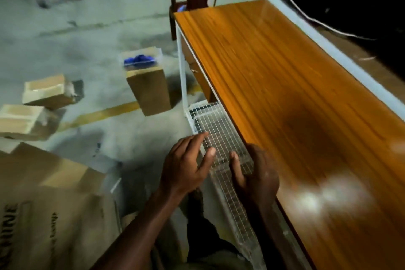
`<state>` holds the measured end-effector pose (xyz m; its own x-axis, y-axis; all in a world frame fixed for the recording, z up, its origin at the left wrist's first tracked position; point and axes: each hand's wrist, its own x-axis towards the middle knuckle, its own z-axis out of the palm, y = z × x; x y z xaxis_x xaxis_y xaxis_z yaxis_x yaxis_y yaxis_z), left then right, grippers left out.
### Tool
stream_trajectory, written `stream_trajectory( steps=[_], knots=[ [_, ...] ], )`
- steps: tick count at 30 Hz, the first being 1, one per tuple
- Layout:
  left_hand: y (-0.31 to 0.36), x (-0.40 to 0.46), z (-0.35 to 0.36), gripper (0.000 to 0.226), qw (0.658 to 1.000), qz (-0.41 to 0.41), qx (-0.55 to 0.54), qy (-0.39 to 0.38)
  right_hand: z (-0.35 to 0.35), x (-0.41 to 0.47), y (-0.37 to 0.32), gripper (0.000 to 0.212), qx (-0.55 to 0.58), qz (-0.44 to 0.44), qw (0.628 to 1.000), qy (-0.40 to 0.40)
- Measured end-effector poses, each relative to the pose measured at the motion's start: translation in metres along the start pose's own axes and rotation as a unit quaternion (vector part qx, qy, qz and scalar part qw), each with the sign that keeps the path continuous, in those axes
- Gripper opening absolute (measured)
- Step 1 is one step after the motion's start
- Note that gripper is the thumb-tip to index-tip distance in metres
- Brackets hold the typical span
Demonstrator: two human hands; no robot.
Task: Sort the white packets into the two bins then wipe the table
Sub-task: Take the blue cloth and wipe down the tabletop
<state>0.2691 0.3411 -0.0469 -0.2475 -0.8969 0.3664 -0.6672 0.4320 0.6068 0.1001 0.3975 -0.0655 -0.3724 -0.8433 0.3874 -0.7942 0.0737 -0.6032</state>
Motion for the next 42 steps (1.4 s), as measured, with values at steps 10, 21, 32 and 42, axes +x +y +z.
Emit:
stream_trajectory(
  steps=[10,21,32,42],
  knots=[
    [-0.119,0.144,-0.026,0.053,0.978,-0.186,0.093,-0.014,0.159,0.178,-0.07,0.052,0.031,-0.098,0.994,-0.037],
    [-0.311,0.308,-0.047,0.061,0.962,-0.253,0.098,-0.013,0.376,0.336,-0.16,0.056,0.035,-0.114,0.985,-0.128],
    [-0.492,0.445,-0.05,0.065,0.955,-0.278,0.088,-0.059,0.57,0.456,-0.208,0.053,-0.023,-0.128,0.97,-0.205],
    [-0.617,0.516,0.008,0.073,0.943,-0.273,0.142,-0.125,0.723,0.52,-0.171,0.046,-0.084,-0.102,0.912,-0.389]
  ],
)
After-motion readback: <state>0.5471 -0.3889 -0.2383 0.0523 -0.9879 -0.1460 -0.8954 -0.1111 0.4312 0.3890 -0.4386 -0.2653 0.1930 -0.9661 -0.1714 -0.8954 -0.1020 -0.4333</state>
